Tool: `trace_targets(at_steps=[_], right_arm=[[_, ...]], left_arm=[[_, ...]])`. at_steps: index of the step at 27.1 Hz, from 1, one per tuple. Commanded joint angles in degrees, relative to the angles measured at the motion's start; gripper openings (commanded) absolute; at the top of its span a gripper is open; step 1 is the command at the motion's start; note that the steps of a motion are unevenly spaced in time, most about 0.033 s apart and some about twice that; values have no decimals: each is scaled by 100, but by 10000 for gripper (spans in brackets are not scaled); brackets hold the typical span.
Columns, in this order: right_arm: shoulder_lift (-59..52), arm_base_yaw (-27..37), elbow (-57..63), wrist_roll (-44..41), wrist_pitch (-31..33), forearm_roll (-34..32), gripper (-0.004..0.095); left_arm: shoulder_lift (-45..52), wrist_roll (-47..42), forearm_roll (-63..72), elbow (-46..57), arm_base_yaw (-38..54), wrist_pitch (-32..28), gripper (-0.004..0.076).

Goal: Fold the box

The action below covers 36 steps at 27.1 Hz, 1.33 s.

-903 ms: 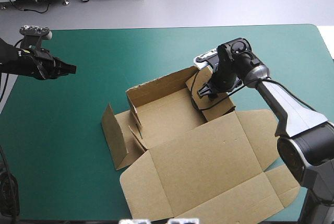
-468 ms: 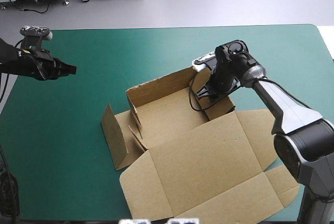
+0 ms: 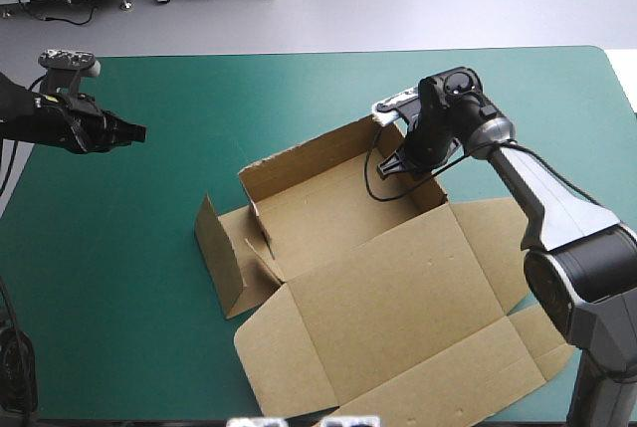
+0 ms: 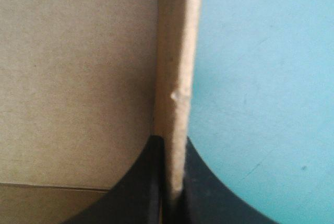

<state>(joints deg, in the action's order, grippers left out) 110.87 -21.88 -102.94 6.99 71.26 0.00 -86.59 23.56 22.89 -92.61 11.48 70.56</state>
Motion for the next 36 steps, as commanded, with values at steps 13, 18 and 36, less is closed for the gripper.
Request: trace_targets(at_steps=[13, 18, 36], right_arm=[[-1519, 2935, -746, 952, 35, 2974, -23], [-1926, 3232, -746, 1042, 35, 3131, -23], [-2223, 2968, -746, 1217, 35, 3800, -23]], left_arm=[[-396, 431, 906, -142, 2, -554, -6], [-996, 1195, 2070, -142, 2, -598, -6], [-1607, 2983, 5016, -142, -578, -30, -6]])
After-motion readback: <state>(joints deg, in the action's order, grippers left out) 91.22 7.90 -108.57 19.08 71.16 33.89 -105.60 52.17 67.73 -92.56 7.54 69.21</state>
